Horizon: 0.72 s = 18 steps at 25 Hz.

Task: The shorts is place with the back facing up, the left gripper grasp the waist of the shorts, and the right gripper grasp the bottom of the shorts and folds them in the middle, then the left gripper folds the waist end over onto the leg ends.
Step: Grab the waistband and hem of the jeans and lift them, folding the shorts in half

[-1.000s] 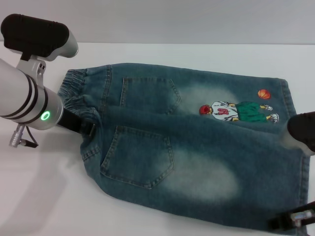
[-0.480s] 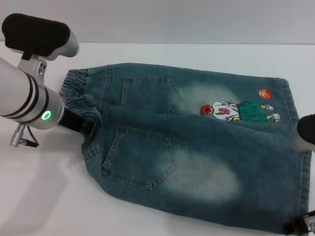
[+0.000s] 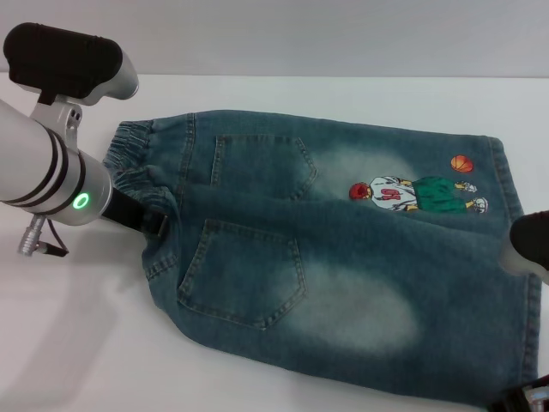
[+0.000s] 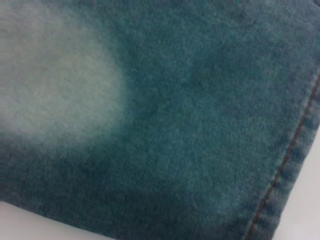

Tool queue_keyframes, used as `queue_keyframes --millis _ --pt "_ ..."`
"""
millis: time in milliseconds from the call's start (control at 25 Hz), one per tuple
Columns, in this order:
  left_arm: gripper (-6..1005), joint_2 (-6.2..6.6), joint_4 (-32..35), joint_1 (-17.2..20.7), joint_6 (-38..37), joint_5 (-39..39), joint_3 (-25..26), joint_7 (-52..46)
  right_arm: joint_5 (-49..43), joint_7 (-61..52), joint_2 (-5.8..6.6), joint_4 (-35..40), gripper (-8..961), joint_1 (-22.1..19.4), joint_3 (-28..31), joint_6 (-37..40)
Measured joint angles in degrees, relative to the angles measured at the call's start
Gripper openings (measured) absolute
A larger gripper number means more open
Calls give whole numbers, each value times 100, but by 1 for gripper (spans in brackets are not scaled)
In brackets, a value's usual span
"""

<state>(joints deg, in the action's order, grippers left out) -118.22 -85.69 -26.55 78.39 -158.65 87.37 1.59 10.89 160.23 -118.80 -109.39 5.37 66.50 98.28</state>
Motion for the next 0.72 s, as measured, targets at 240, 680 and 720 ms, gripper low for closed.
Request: queue_keyframes --millis 240,680,720 --pt "225 -8 1 -18 -7 3 -65 0 70 0 -3 57 658 5 -23 -79" --pt "225 -8 21 -59 -9 19 -80 -1 106 0 -3 133 659 6 -24 -199" --pt "225 -7 21 -59 -9 22 -80 -1 106 0 -3 137 659 7 -24 -217"
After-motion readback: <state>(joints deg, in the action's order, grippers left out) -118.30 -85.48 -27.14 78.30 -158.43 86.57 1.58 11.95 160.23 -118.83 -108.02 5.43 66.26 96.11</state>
